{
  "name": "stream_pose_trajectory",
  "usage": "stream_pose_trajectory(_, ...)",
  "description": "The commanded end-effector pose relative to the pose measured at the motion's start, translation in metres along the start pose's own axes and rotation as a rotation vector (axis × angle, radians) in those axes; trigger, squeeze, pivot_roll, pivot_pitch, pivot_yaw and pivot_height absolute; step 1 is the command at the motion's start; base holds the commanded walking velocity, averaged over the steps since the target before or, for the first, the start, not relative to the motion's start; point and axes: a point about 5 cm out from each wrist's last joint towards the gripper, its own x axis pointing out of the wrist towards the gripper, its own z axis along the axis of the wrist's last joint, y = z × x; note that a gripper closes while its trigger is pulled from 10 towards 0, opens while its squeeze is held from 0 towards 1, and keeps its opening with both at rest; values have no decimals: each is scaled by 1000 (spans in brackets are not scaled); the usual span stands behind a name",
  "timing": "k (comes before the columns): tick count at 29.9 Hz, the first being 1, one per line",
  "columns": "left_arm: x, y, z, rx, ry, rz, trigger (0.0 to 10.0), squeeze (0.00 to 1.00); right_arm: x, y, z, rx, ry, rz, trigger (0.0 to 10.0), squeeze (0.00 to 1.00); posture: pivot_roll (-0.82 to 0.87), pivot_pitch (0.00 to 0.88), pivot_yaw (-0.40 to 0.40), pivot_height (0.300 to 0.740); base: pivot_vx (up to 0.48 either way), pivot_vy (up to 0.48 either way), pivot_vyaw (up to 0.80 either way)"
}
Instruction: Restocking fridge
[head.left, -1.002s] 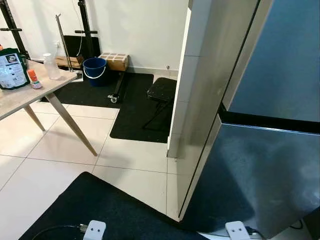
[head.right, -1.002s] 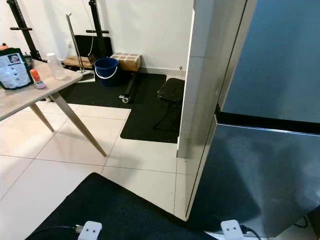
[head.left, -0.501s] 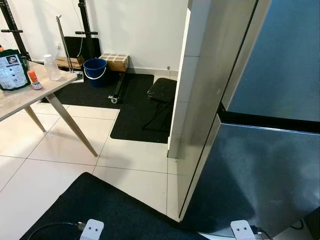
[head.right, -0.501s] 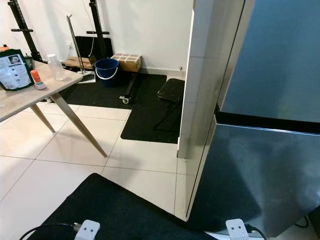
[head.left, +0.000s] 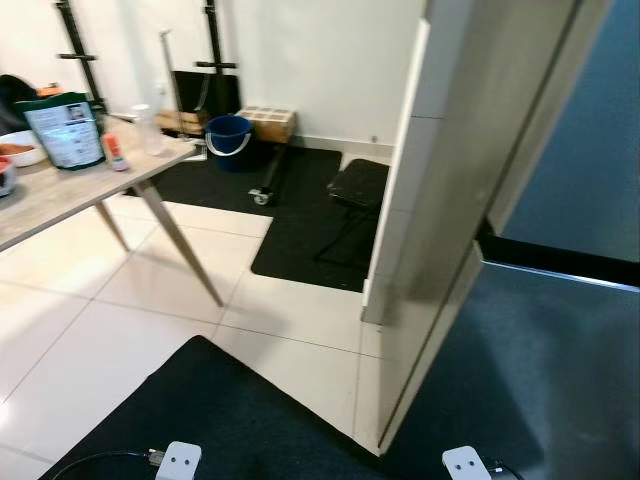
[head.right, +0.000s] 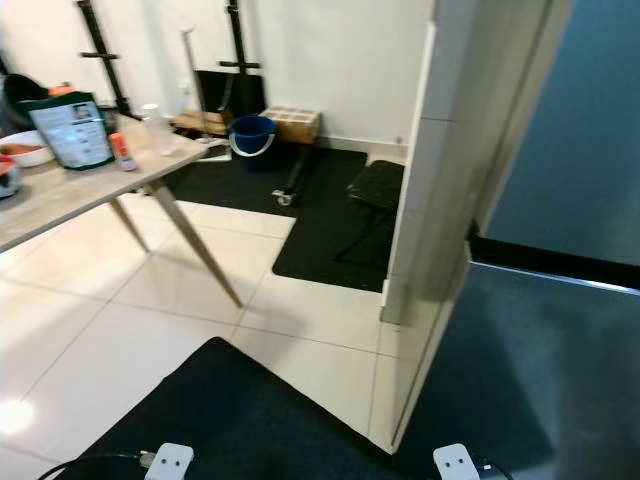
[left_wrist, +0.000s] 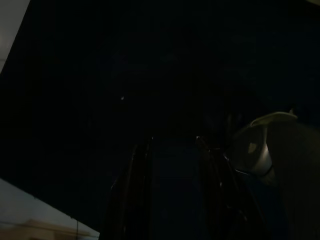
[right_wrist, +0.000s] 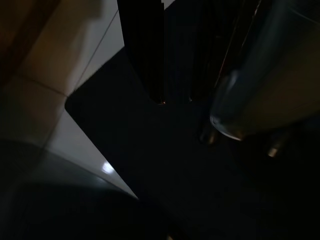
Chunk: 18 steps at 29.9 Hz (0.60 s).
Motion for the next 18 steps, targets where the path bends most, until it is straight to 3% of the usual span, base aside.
stream_pose_trajectory(1,0,2,0,3,9,5,10000,0,1,4,4,-2,-9,15,10000,0,73,0,-26,740,0,0,788)
stream_pose_trajectory(18,1,0,1,-5,14,6,10000,0,3,11,10,-17,-19,45,10000,0,82,0,-22,740,0,0,788)
